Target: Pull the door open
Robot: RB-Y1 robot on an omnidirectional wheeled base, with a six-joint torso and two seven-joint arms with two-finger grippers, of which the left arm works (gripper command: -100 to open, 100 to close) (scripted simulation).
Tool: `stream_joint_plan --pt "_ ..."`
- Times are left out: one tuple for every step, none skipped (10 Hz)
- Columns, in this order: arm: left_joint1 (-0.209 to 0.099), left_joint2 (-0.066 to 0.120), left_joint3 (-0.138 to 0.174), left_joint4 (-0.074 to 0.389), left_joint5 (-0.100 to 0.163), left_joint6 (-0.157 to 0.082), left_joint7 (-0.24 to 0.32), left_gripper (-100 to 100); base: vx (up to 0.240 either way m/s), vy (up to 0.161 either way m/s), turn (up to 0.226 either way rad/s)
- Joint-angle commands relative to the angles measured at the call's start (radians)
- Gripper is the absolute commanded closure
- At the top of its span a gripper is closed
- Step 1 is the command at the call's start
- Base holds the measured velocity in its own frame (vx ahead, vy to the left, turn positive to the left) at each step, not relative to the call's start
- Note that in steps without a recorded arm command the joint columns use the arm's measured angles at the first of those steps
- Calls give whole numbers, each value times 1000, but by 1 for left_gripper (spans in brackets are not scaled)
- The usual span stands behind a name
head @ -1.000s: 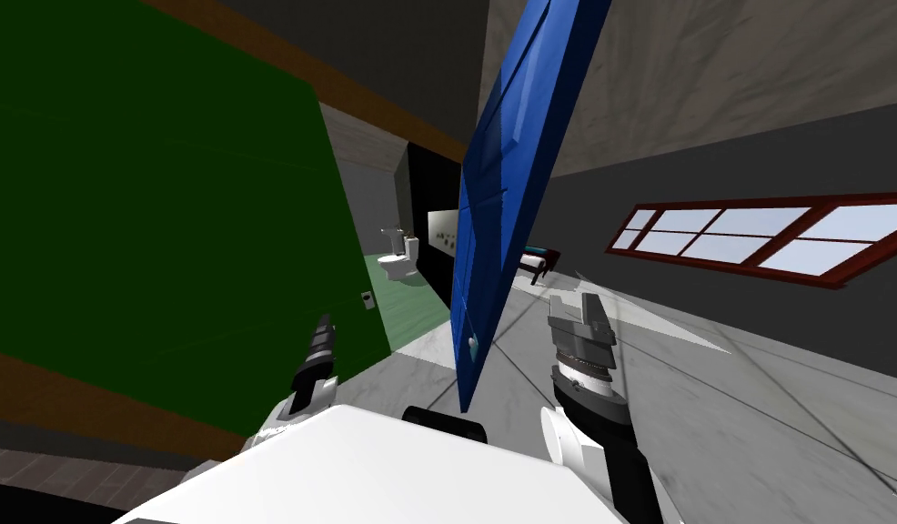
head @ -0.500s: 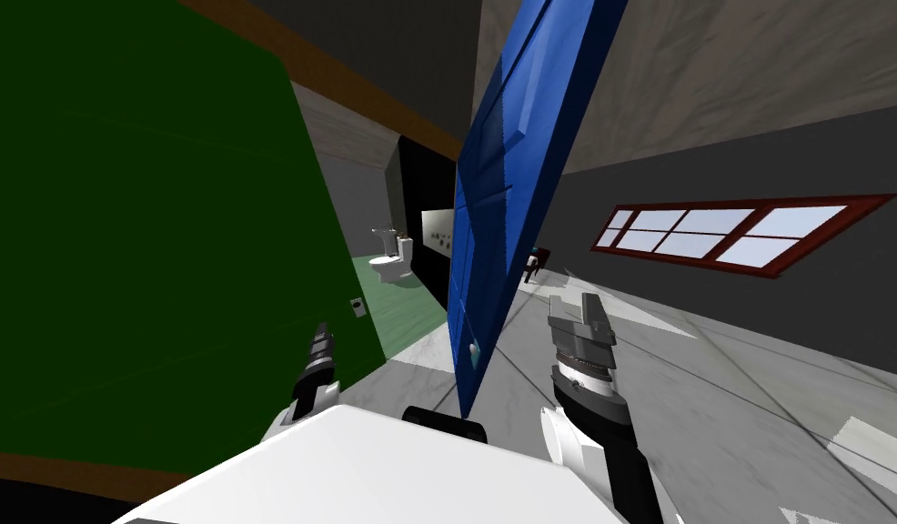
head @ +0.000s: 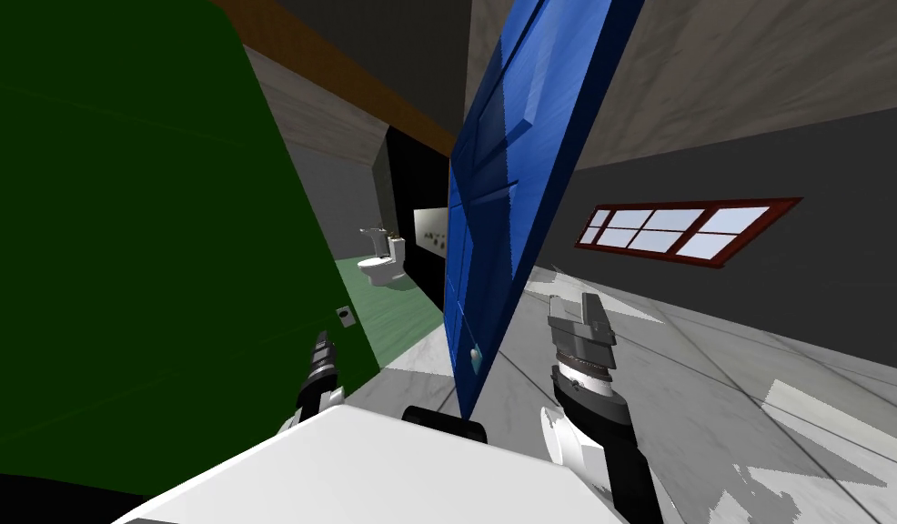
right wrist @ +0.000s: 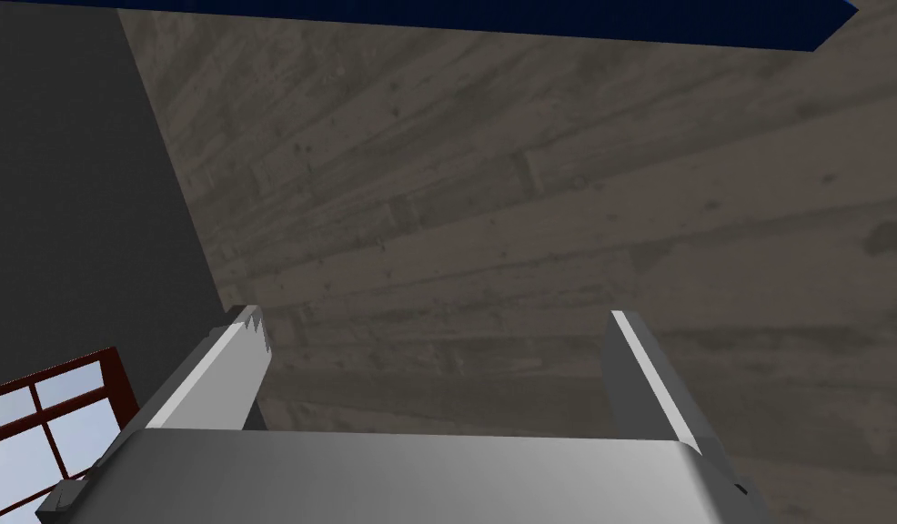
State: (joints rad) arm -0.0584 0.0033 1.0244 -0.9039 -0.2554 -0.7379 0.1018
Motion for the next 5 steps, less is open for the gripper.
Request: stream_joint_plan --pt "-12 -13 31 31 -8 -4 3 -100 30 48 -163" --pt "-17 -17 40 42 -10 -6 3 -100 15 60 -125" --pt "-21 -21 49 53 -12 -8 3 -100 2 56 -75" --pt "-25 -24 58 64 -14 -11 3 -100 4 41 -66" --pt "-29 -28 67 74 -15 -13 3 -100 16 26 -87"
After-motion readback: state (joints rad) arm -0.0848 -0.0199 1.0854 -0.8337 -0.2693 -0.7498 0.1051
